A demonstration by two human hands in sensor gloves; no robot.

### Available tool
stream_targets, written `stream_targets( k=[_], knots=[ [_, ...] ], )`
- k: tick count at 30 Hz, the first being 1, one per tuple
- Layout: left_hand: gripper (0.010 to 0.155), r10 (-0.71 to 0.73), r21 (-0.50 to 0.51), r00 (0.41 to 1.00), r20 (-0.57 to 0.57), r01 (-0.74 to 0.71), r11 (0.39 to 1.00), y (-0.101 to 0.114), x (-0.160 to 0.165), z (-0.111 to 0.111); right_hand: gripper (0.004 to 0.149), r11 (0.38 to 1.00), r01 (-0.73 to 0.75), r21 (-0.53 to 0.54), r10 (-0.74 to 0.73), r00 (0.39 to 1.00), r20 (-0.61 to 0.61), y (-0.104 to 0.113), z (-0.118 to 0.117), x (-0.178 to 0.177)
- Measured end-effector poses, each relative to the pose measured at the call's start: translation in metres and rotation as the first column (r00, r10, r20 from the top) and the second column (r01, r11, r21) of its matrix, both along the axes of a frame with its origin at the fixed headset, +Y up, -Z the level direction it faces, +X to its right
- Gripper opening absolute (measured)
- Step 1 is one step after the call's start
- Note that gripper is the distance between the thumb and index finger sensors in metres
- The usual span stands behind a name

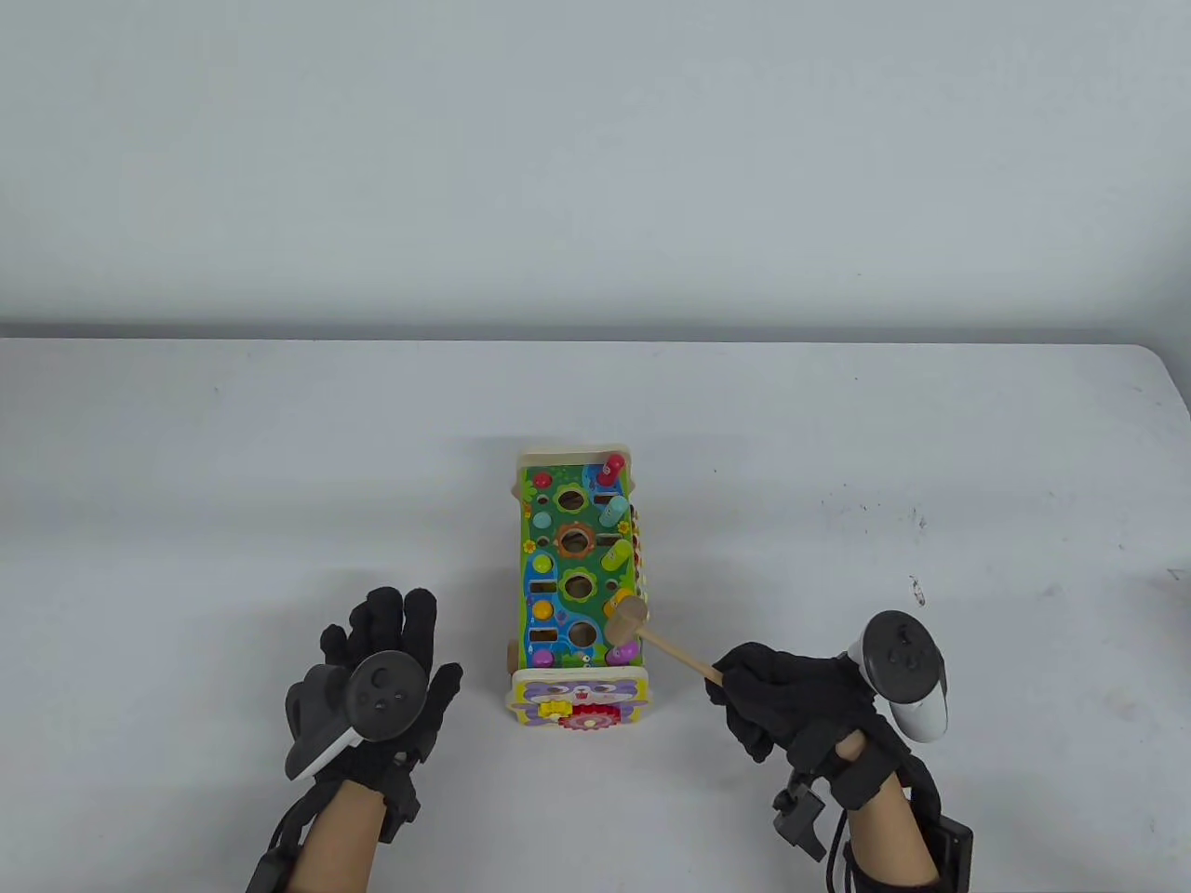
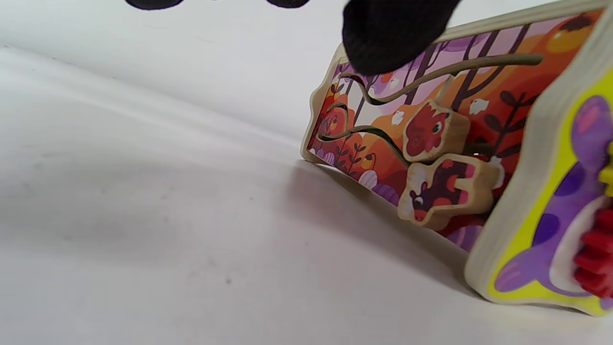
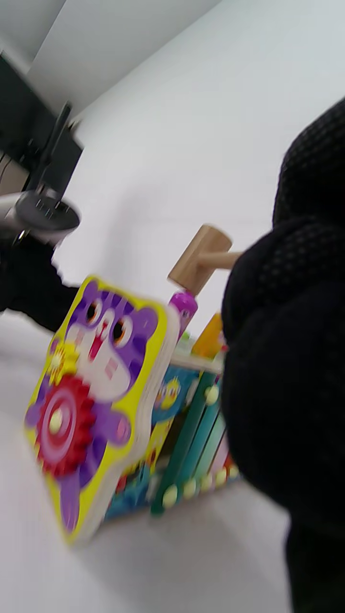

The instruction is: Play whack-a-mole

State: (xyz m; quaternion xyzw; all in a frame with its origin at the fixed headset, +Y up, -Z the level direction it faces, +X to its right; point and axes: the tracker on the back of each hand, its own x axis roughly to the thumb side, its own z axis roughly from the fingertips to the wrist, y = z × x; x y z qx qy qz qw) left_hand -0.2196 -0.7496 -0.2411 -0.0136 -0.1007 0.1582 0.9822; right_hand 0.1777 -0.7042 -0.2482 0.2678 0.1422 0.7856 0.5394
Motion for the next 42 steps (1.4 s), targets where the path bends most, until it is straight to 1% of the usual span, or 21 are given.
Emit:
stream_targets(
  k=[2, 3, 4, 6, 7, 9, 13, 16, 18, 20, 23, 24, 27, 29, 32, 33, 34, 35, 39, 42],
  knots=[
    [0.08, 0.0, -0.001, 1.0, 0.0, 0.0, 1.0, 0.0, 0.0, 0.0, 0.046, 0.999, -0.053, -0.007, 0.053, 0.999, 0.013, -0.002, -0.001, -0.004],
    [0.081, 0.0, -0.001, 1.0, -0.001, 0.0, 1.0, 0.0, 0.0, 0.0, 0.045, 0.993, -0.117, 0.003, 0.117, 0.993, 0.009, -0.003, -0.001, -0.004],
    [0.08, 0.0, -0.001, 1.0, -0.001, 0.0, 1.0, 0.0, 0.0, 0.0, 0.046, 0.994, -0.109, 0.015, 0.109, 0.994, 0.009, -0.003, -0.001, -0.004],
    [0.081, 0.002, -0.002, 1.0, -0.001, -0.002, 1.0, 0.0, -0.001, 0.0, 0.046, 0.999, -0.023, 0.028, 0.021, 0.999, 0.039, -0.001, -0.001, -0.003],
    [0.081, 0.003, -0.001, 1.0, -0.001, -0.003, 1.0, 0.0, -0.001, 0.0, 0.046, 0.998, 0.038, 0.055, -0.04, 0.999, 0.035, 0.0, -0.001, -0.002],
    [0.081, 0.006, -0.001, 1.0, -0.001, -0.006, 1.0, 0.0, -0.001, 0.0, 0.046, 0.983, 0.15, 0.108, -0.159, 0.984, 0.078, 0.003, 0.0, 0.001],
    [0.081, 0.013, -0.005, 1.0, -0.001, -0.013, 1.0, 0.0, -0.001, 0.0, 0.046, 0.927, 0.298, 0.229, -0.331, 0.936, 0.121, 0.006, 0.0, 0.006],
    [0.081, 0.015, -0.003, 1.0, -0.001, -0.015, 1.0, 0.0, -0.002, 0.0, 0.045, 0.902, 0.34, 0.265, -0.388, 0.909, 0.153, 0.006, 0.0, 0.008],
    [0.081, 0.016, -0.002, 1.0, -0.001, -0.016, 1.0, 0.0, -0.002, 0.0, 0.046, 0.912, 0.32, 0.258, -0.369, 0.913, 0.171, 0.003, -0.001, 0.007],
    [0.081, 0.017, -0.003, 1.0, -0.001, -0.017, 1.0, 0.0, -0.002, 0.0, 0.045, 0.937, 0.257, 0.235, -0.303, 0.936, 0.181, -0.003, -0.003, 0.003],
    [0.081, 0.018, -0.004, 1.0, -0.001, -0.018, 1.0, 0.0, -0.002, 0.0, 0.045, 0.976, 0.125, 0.18, -0.162, 0.965, 0.206, -0.013, -0.005, -0.005],
    [0.08, 0.018, -0.004, 1.0, -0.001, -0.018, 1.0, 0.0, -0.002, 0.0, 0.046, 0.992, 0.034, 0.125, -0.059, 0.977, 0.205, -0.018, -0.006, -0.009],
    [0.081, 0.017, -0.007, 1.0, 0.0, -0.017, 1.0, 0.0, -0.002, 0.0, 0.045, 0.994, -0.056, 0.091, 0.039, 0.982, 0.186, -0.022, -0.007, -0.012],
    [0.081, 0.019, -0.007, 1.0, 0.0, -0.019, 1.0, 0.0, -0.002, 0.0, 0.045, 0.992, -0.012, 0.128, -0.017, 0.975, 0.223, -0.02, -0.007, -0.012],
    [0.081, 0.023, -0.004, 1.0, -0.002, -0.023, 1.0, 0.0, -0.002, 0.0, 0.046, 0.974, 0.111, 0.198, -0.152, 0.967, 0.205, -0.013, -0.005, -0.01],
    [0.081, 0.025, -0.003, 1.0, -0.003, -0.025, 1.0, 0.001, -0.003, 0.0, 0.046, 0.958, 0.175, 0.225, -0.224, 0.95, 0.216, -0.009, -0.004, -0.008],
    [0.081, 0.026, -0.003, 1.0, -0.003, -0.026, 1.0, 0.001, -0.003, 0.0, 0.046, 0.951, 0.194, 0.239, -0.248, 0.944, 0.219, -0.008, -0.004, -0.008],
    [0.081, 0.027, -0.002, 1.0, -0.003, -0.027, 1.0, 0.001, -0.003, 0.0, 0.046, 0.929, 0.241, 0.28, -0.305, 0.928, 0.216, -0.004, -0.004, -0.006],
    [0.081, 0.031, 0.0, 1.0, -0.005, -0.031, 1.0, 0.001, -0.003, 0.0, 0.045, 0.885, 0.31, 0.349, -0.401, 0.887, 0.229, 0.003, -0.004, -0.002],
    [0.081, 0.033, 0.0, 0.999, -0.008, -0.033, 0.999, 0.001, -0.003, 0.0, 0.046, 0.882, 0.321, 0.344, -0.416, 0.873, 0.252, 0.003, -0.008, -0.002]
  ],
)
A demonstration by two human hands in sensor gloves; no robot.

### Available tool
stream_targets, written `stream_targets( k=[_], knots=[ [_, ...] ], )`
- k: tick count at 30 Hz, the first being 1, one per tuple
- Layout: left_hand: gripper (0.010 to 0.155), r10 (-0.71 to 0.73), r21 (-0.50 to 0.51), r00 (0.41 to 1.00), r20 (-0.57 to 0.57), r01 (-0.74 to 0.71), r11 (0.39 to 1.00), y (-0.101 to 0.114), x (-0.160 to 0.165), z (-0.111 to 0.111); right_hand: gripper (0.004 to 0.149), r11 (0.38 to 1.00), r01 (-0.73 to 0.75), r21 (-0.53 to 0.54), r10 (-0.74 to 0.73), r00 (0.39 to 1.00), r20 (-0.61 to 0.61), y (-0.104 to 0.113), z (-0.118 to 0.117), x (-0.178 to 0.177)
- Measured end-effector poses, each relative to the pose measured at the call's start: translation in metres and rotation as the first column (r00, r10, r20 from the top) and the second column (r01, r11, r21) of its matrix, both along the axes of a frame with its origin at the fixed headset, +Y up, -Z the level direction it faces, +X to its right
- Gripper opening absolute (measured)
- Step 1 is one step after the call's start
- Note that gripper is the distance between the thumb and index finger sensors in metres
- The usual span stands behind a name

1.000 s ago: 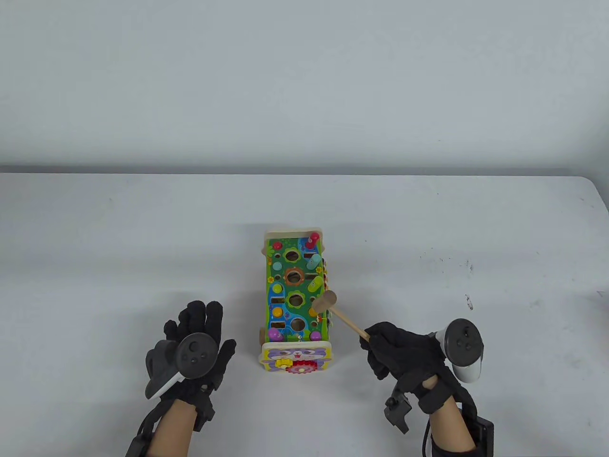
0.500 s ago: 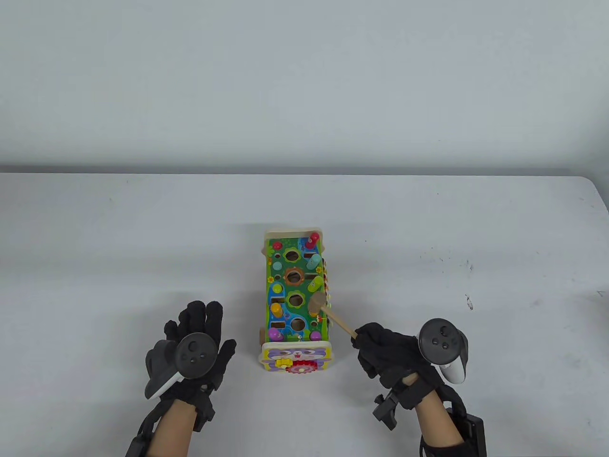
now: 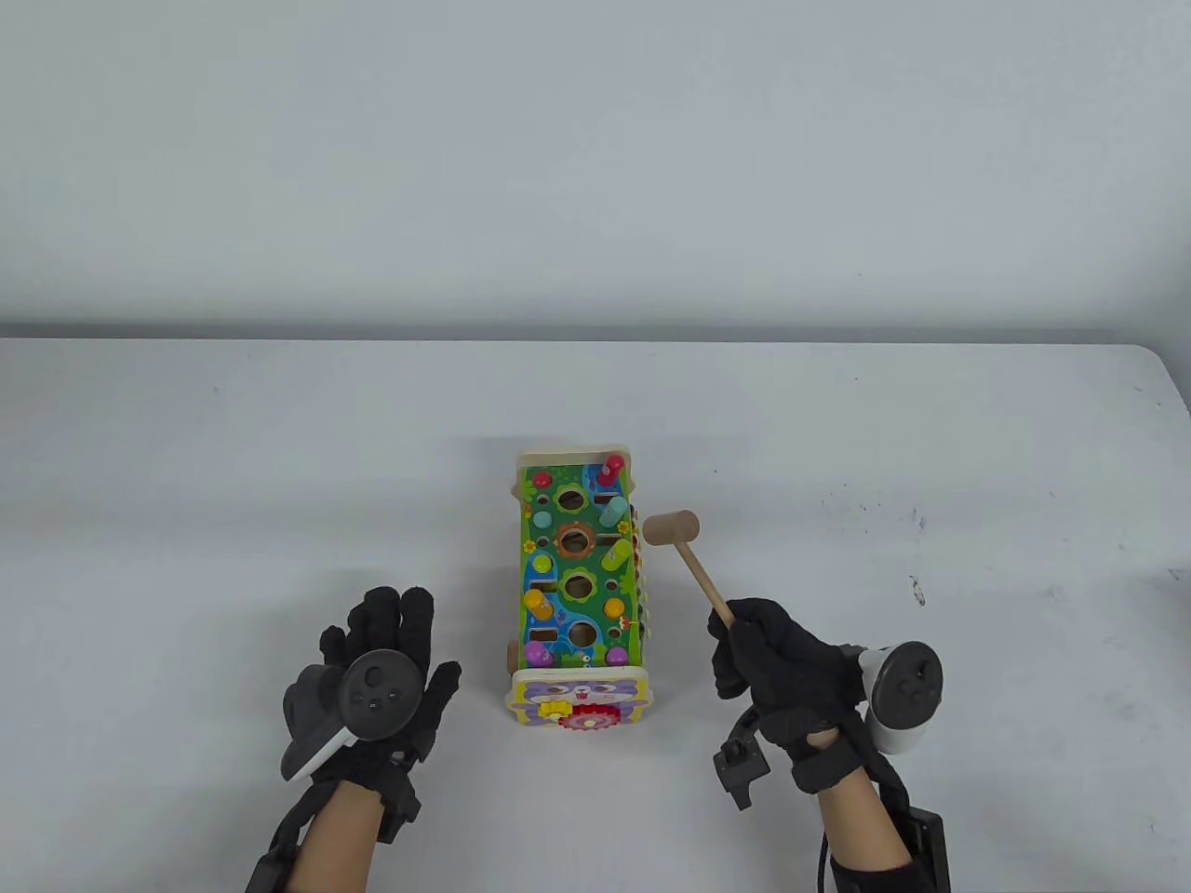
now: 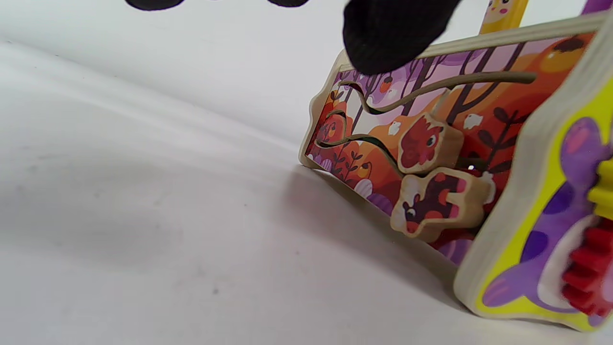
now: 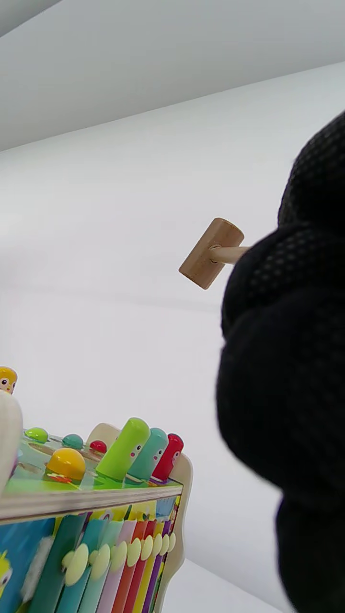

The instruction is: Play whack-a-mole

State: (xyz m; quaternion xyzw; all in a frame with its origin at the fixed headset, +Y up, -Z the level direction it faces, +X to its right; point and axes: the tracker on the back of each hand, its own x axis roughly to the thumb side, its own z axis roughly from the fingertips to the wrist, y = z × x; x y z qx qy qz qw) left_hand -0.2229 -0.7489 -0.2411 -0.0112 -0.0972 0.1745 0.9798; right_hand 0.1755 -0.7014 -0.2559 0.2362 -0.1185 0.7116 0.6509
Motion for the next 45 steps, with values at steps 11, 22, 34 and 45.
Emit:
stream_targets(
  k=[11, 22, 34, 45],
  knots=[
    [0.081, 0.003, -0.003, 1.0, 0.002, -0.003, 1.0, 0.0, 0.0, 0.0, 0.046, 0.908, -0.326, -0.263, 0.336, 0.942, -0.008, -0.033, -0.021, -0.023],
    [0.081, 0.019, 0.004, 1.0, -0.002, -0.019, 1.0, 0.001, -0.002, 0.0, 0.046, 0.997, 0.054, 0.051, -0.059, 0.993, 0.101, 0.016, -0.015, -0.006],
    [0.081, 0.031, 0.001, 1.0, 0.001, -0.031, 1.0, 0.001, -0.002, -0.001, 0.045, 0.933, -0.254, -0.254, 0.279, 0.958, 0.066, -0.016, -0.055, -0.032],
    [0.081, 0.054, 0.004, 0.999, -0.003, -0.054, 0.999, 0.004, -0.003, 0.0, 0.045, 0.991, -0.044, -0.127, 0.061, 0.99, 0.13, 0.017, -0.048, -0.029]
  ],
)
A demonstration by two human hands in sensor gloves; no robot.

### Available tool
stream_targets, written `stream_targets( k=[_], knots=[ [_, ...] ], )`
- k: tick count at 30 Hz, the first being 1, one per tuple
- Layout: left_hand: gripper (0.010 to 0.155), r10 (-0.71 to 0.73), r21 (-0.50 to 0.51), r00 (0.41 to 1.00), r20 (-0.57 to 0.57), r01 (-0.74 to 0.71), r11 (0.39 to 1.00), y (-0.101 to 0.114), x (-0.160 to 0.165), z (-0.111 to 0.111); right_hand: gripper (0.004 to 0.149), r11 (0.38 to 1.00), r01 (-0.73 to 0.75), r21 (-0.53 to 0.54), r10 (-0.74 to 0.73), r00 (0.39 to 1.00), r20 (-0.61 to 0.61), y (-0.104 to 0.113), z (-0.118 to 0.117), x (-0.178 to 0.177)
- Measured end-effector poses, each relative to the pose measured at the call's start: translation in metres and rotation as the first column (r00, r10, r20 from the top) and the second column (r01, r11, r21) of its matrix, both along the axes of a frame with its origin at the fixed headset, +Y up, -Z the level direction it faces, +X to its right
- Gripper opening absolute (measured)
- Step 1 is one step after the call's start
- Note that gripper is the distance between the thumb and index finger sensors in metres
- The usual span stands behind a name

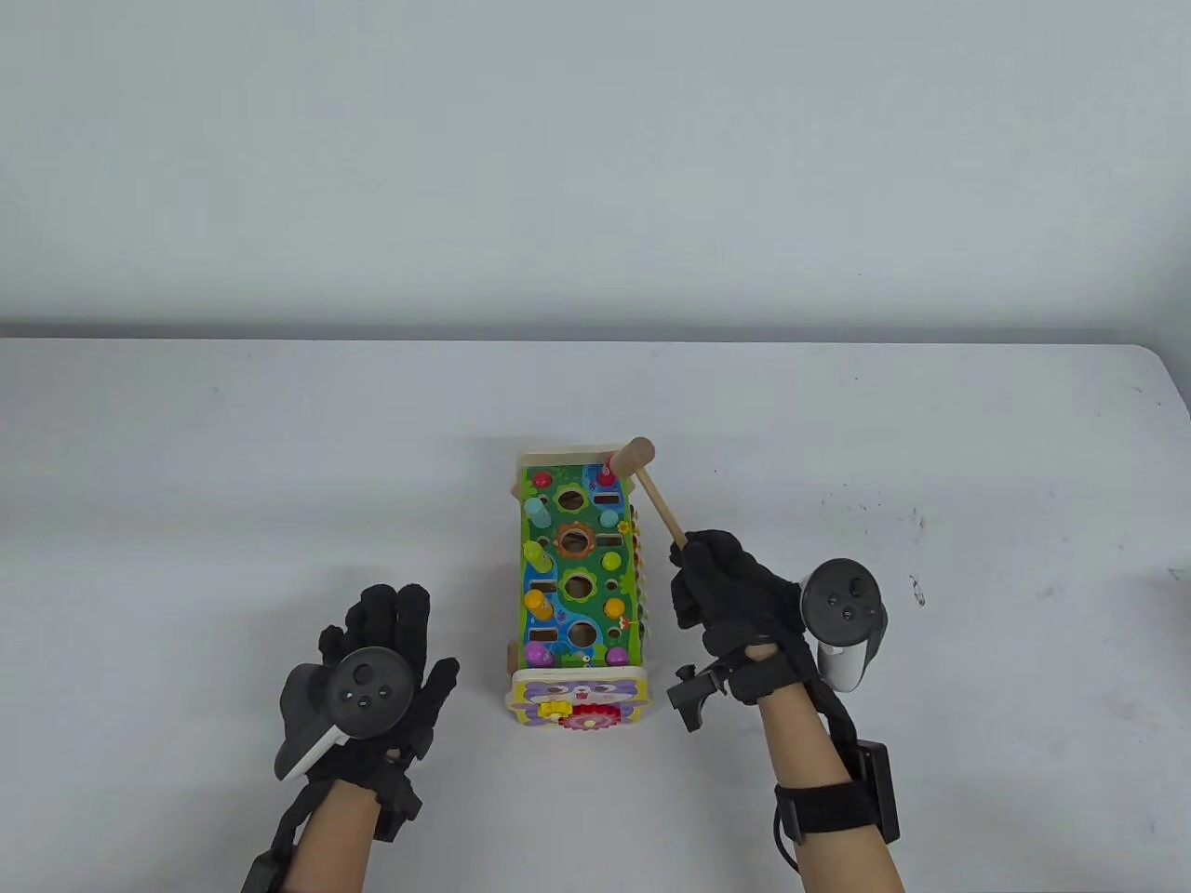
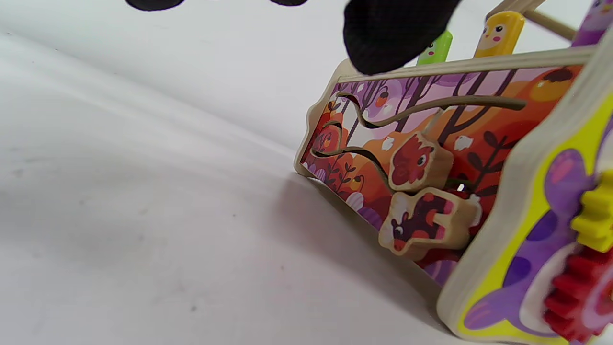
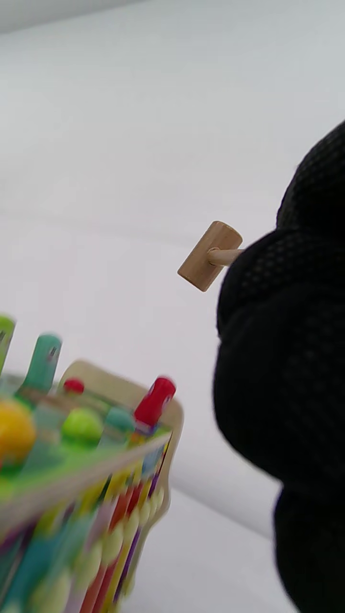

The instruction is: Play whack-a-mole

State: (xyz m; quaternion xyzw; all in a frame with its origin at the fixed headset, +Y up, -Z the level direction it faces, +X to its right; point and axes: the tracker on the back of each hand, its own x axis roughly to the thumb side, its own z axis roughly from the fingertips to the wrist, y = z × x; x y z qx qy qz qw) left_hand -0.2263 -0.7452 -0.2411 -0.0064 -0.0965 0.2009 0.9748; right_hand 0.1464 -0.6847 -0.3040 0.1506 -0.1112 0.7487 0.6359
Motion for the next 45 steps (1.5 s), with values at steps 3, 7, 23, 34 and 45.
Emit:
stream_targets(
  k=[3, 7, 23, 34, 45],
  knots=[
    [0.081, 0.008, 0.0, 1.0, -0.002, -0.008, 1.0, 0.0, 0.0, 0.0, 0.045, 0.993, 0.107, 0.052, -0.107, 0.994, 0.006, 0.014, 0.007, 0.007],
    [0.081, 0.012, -0.002, 1.0, 0.0, -0.012, 1.0, -0.001, 0.0, 0.0, 0.045, 0.994, 0.1, 0.036, -0.101, 0.995, 0.023, 0.015, 0.004, 0.007],
    [0.081, 0.028, -0.013, 0.999, 0.02, -0.027, 1.0, -0.001, 0.002, 0.0, 0.045, 0.96, -0.204, -0.19, 0.215, 0.976, 0.039, -0.019, -0.03, -0.012],
    [0.079, 0.173, 0.107, 0.983, 0.064, -0.179, 0.978, 0.014, 0.006, 0.009, 0.045, 0.992, -0.117, -0.054, 0.116, 0.993, -0.032, -0.003, 0.025, -0.004],
    [0.071, 0.409, 0.343, 0.891, 0.197, -0.454, 0.823, 0.046, 0.021, 0.037, 0.045, 0.991, -0.111, -0.071, 0.1, 0.984, -0.148, -0.017, 0.058, -0.011]
  ],
)
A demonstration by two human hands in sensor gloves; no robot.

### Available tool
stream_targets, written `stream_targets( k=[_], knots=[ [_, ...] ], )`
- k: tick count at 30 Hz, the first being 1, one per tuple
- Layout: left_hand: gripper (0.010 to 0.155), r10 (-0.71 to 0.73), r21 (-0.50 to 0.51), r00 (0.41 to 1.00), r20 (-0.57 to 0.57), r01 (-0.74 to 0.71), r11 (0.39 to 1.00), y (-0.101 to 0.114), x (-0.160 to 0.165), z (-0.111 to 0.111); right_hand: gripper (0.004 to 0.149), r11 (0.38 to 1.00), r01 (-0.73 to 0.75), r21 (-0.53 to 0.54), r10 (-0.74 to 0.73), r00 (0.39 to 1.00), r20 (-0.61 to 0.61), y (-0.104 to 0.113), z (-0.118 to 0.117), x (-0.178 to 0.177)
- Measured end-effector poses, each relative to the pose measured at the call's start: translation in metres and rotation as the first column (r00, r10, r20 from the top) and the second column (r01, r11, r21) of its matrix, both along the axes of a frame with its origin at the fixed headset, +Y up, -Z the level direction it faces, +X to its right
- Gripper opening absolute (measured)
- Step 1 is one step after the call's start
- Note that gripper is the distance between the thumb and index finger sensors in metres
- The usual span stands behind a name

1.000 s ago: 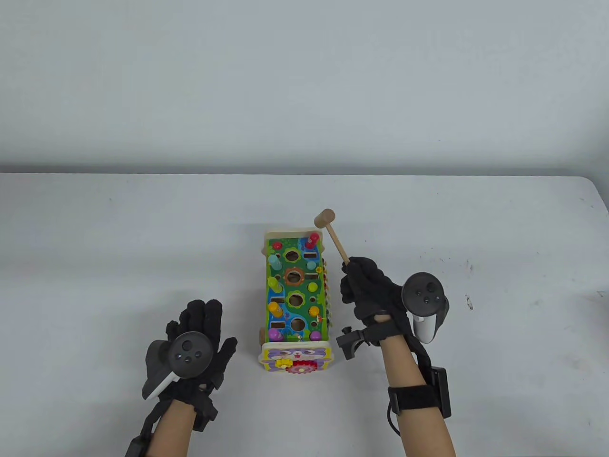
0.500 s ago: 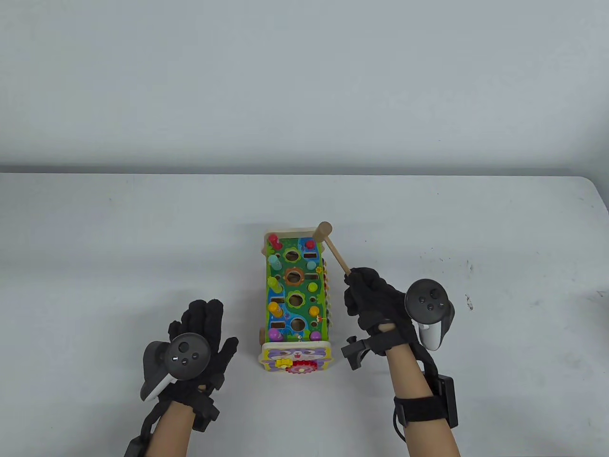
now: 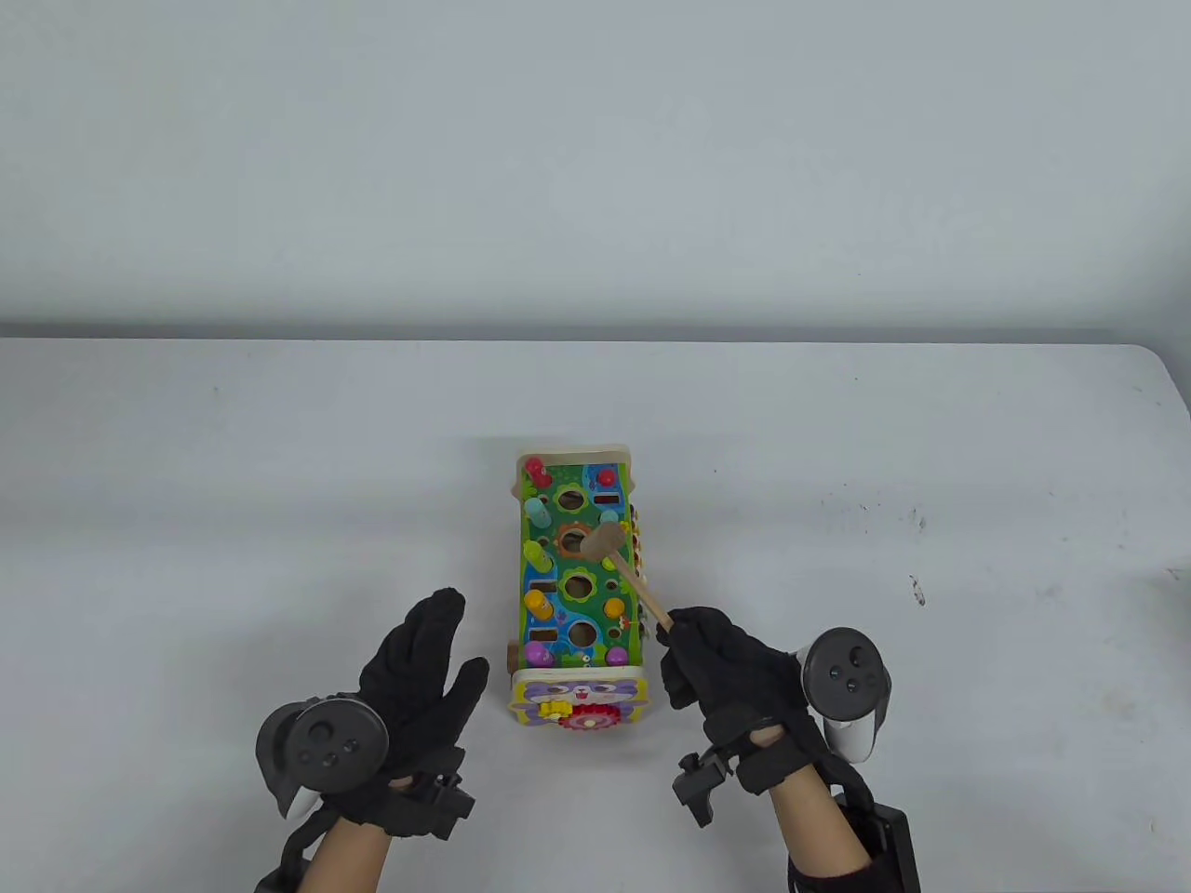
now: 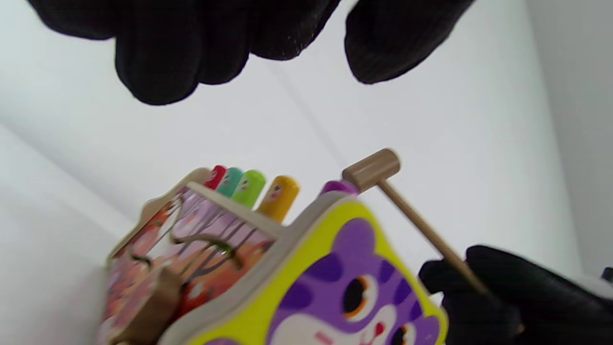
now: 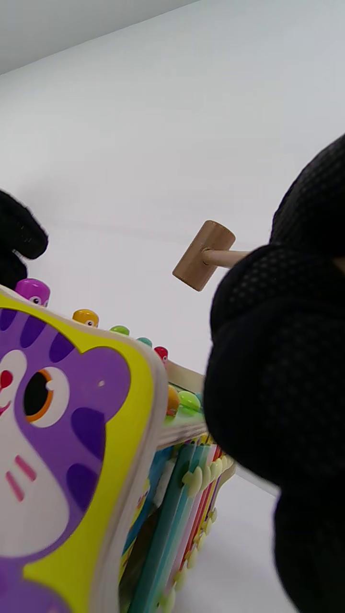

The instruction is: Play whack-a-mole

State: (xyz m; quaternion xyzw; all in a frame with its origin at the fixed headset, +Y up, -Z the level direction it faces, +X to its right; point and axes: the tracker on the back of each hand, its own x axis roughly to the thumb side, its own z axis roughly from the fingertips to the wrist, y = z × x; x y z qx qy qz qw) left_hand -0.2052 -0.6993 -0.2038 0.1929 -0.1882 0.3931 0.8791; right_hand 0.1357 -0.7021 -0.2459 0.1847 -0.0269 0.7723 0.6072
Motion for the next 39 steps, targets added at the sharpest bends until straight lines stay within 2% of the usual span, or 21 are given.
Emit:
stream_targets(
  k=[3, 5, 7, 10, 13, 14, 18, 25, 31, 33, 39],
  knots=[
    [0.069, 0.08, 0.09, 0.995, -0.052, -0.075, 0.993, 0.012, 0.004, 0.013, 0.045, 1.0, -0.009, 0.008, 0.009, 1.0, -0.014, 0.001, 0.003, 0.0],
    [0.067, 0.135, 0.142, 0.99, -0.024, -0.131, 0.981, 0.021, 0.008, 0.021, 0.045, 1.0, -0.004, 0.007, 0.004, 1.0, -0.028, 0.001, 0.005, -0.001],
    [0.064, 0.19, 0.142, 0.981, 0.024, -0.192, 0.971, 0.026, 0.015, 0.026, 0.045, 1.0, 0.012, 0.006, -0.012, 0.999, -0.052, 0.001, 0.005, -0.002],
    [0.062, 0.267, 0.04, 0.956, 0.119, -0.274, 0.961, 0.024, 0.031, 0.027, 0.045, 0.999, 0.049, -0.015, -0.05, 0.994, -0.101, 0.001, 0.007, -0.005],
    [0.062, 0.369, -0.135, 0.905, 0.211, -0.347, 0.928, 0.013, 0.049, 0.023, 0.045, 0.997, 0.079, -0.02, -0.081, 0.985, -0.152, 0.002, 0.01, -0.009],
    [0.062, 0.403, -0.194, 0.886, 0.228, -0.365, 0.911, 0.009, 0.056, 0.021, 0.045, 0.996, 0.085, -0.021, -0.087, 0.981, -0.173, 0.003, 0.011, -0.01],
    [0.064, 0.478, -0.317, 0.839, 0.261, -0.394, 0.863, -0.003, 0.072, 0.015, 0.045, 0.996, 0.092, -0.018, -0.094, 0.963, -0.251, 0.006, 0.017, -0.017],
    [0.065, 0.565, -0.393, 0.767, 0.304, -0.439, 0.808, -0.014, 0.085, 0.014, 0.044, 0.998, 0.052, -0.033, -0.06, 0.927, -0.371, 0.007, 0.023, -0.032],
    [0.055, 0.697, -0.497, 0.66, 0.282, -0.521, 0.694, -0.024, 0.09, 0.012, 0.044, 0.998, 0.025, -0.063, -0.049, 0.908, -0.417, 0.001, 0.025, -0.04],
    [0.053, 0.716, -0.512, 0.642, 0.274, -0.533, 0.674, -0.026, 0.09, 0.012, 0.044, 0.998, 0.014, -0.054, -0.035, 0.912, -0.409, 0.001, 0.024, -0.041],
    [0.05, 0.696, -0.47, 0.66, 0.283, -0.537, 0.7, -0.022, 0.086, 0.012, 0.047, 1.0, -0.014, -0.024, 0.004, 0.918, -0.396, 0.002, 0.023, -0.035]
  ],
)
